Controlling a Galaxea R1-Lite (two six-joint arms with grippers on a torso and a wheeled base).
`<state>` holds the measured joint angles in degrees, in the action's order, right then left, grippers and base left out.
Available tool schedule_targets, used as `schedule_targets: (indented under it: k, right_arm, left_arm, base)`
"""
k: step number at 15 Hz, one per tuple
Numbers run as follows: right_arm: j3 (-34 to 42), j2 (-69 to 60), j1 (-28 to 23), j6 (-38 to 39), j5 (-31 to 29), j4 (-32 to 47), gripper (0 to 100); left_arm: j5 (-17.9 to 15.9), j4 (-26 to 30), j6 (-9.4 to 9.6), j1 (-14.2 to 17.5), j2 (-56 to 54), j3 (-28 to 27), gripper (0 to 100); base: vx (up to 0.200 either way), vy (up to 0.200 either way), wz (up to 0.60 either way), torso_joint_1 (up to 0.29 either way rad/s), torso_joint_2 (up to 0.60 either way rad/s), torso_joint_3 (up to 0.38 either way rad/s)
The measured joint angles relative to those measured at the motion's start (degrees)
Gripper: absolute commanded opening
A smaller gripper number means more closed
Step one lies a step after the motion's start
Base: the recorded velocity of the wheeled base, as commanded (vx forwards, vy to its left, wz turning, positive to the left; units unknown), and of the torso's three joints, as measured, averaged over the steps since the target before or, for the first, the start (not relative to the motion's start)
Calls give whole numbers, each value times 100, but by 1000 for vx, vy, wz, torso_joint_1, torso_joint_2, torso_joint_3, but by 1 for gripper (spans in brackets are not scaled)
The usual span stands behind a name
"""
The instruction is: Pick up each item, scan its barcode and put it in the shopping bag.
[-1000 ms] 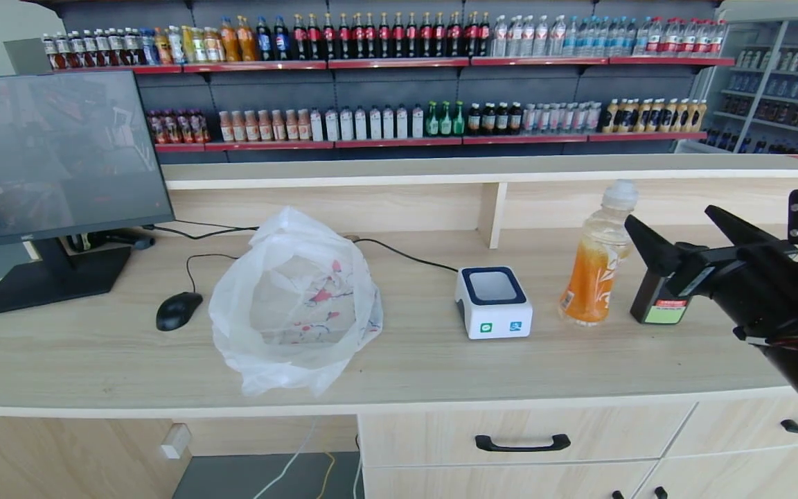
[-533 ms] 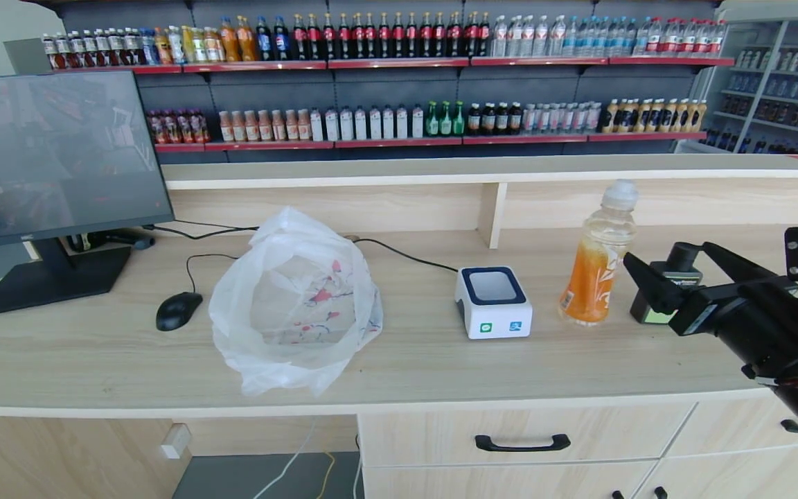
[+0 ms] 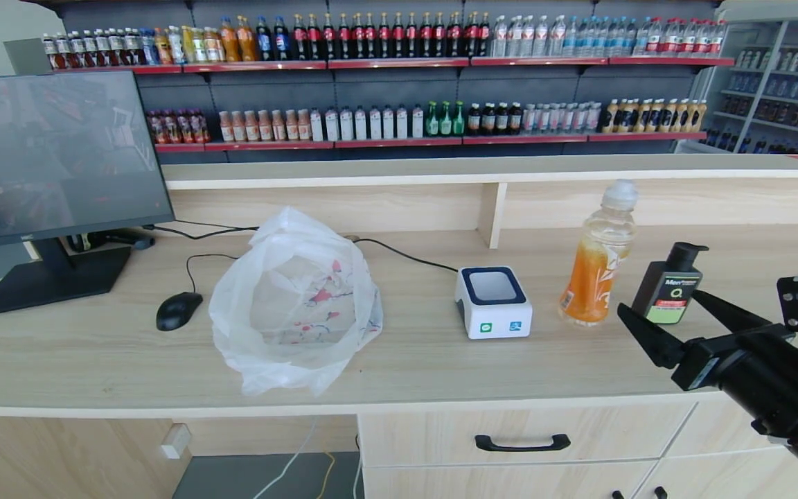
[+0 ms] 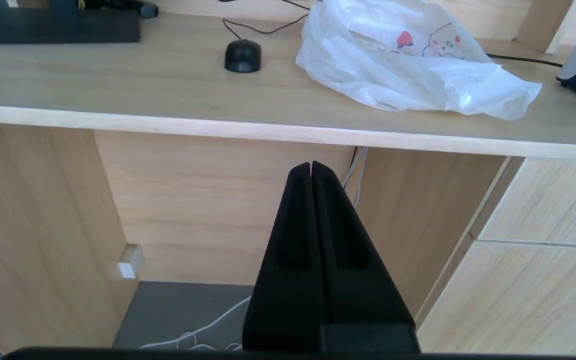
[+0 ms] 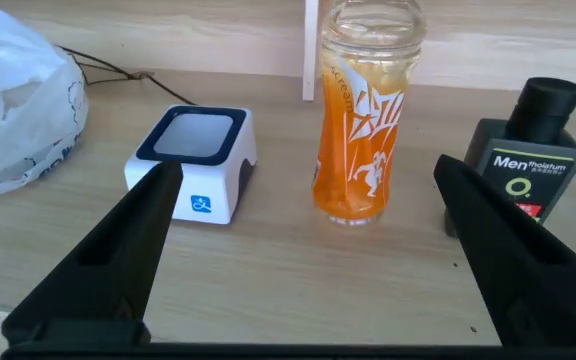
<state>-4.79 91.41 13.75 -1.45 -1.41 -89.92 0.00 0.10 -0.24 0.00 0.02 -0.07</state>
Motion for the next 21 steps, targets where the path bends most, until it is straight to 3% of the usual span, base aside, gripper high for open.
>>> schedule_targets:
  k: [4,11,21]
  right_arm:
    - [236,-87,317,6,0,0,100]
    - [325,-174,347,138,2,-2,100]
    - [-631,625,110,138,2,-2,100]
  left_arm:
    - [0,-2,-7,0,0,-2,0]
    - [0,-2,0,0,0,-2,0]
    - [0,0,15,0,0,-2,0]
  base:
    - [150,0,0,-4,-1,1]
    - [0,0,0,0,0,0]
    - [0,0,0,0,0,0]
